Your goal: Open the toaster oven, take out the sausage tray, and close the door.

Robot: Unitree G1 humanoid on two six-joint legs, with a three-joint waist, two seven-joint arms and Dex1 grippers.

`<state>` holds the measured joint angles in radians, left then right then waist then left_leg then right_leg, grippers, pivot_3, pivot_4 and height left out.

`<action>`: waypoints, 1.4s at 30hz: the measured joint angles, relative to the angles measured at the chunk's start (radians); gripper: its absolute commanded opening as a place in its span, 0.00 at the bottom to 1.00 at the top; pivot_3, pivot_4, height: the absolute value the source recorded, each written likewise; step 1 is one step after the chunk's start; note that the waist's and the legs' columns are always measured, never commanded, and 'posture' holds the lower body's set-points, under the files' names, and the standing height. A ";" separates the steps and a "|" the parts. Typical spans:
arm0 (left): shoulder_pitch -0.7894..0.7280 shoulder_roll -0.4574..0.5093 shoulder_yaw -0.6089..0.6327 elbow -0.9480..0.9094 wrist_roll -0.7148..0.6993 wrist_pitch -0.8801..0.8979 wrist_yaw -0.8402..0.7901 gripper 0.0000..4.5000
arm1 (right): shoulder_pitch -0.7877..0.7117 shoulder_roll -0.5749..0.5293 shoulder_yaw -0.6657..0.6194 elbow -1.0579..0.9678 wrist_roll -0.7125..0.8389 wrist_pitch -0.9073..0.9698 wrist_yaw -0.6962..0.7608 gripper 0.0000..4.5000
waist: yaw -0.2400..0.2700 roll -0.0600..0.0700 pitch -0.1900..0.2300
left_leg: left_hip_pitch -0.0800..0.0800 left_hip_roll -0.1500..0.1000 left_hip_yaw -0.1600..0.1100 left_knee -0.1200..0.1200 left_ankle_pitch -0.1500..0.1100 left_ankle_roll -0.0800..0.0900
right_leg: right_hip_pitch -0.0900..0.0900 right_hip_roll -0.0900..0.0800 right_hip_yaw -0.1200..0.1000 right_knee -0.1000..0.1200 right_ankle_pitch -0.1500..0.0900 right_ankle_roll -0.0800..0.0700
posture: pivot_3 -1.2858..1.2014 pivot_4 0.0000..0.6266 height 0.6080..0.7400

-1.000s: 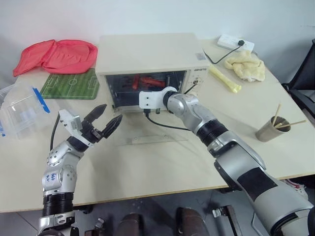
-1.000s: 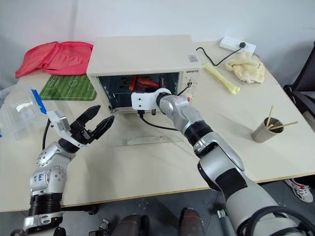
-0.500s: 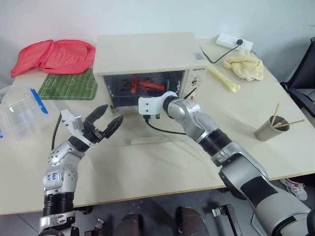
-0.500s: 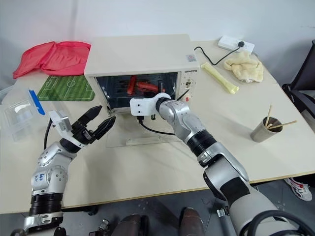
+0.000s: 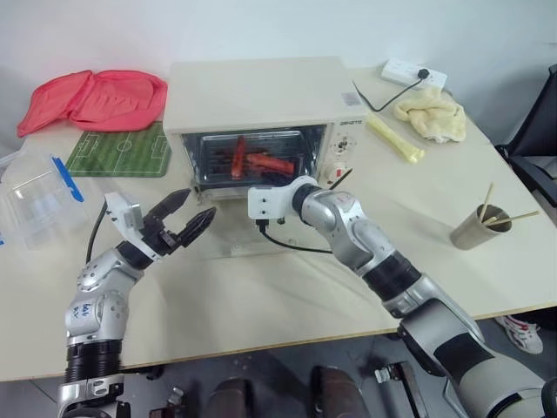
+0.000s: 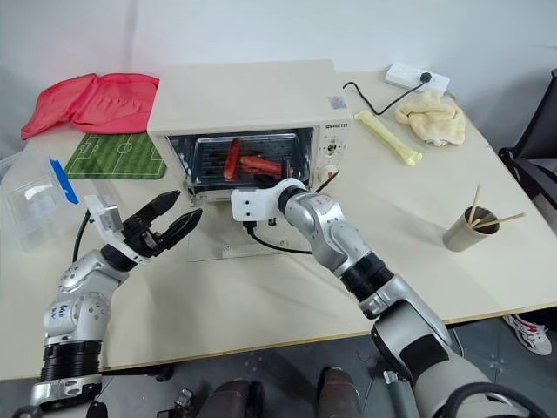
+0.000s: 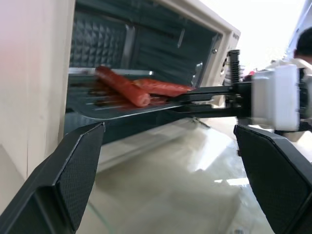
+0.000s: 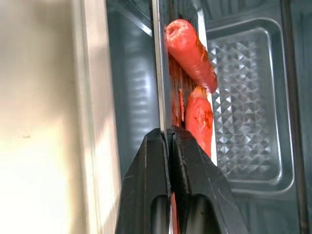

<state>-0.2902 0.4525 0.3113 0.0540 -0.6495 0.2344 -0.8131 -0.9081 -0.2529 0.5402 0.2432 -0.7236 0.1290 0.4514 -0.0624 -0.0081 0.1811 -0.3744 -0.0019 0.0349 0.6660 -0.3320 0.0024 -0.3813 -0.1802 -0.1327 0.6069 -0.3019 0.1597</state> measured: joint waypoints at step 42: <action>0.000 0.067 0.154 0.006 -0.076 0.145 0.032 1.00 | 0.303 -0.073 -0.030 -0.464 -0.093 -0.005 0.169 0.02 | 0.009 0.000 0.000 | 0.000 0.000 0.002 0.001 0.000 0.000 | 0.000 0.000 0.000 0.001 0.000 0.000 | 0.52 0.24 1.00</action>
<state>-0.2903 0.5193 0.4650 0.0595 -0.7255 0.3790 -0.7809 -0.6047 -0.3256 0.5097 -0.2204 -0.8171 0.1239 0.6207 -0.0531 -0.0082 0.1811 -0.3741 -0.0018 0.0364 0.6667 -0.3321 0.0021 -0.3817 -0.1801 -0.1324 0.6078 -0.3019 0.1597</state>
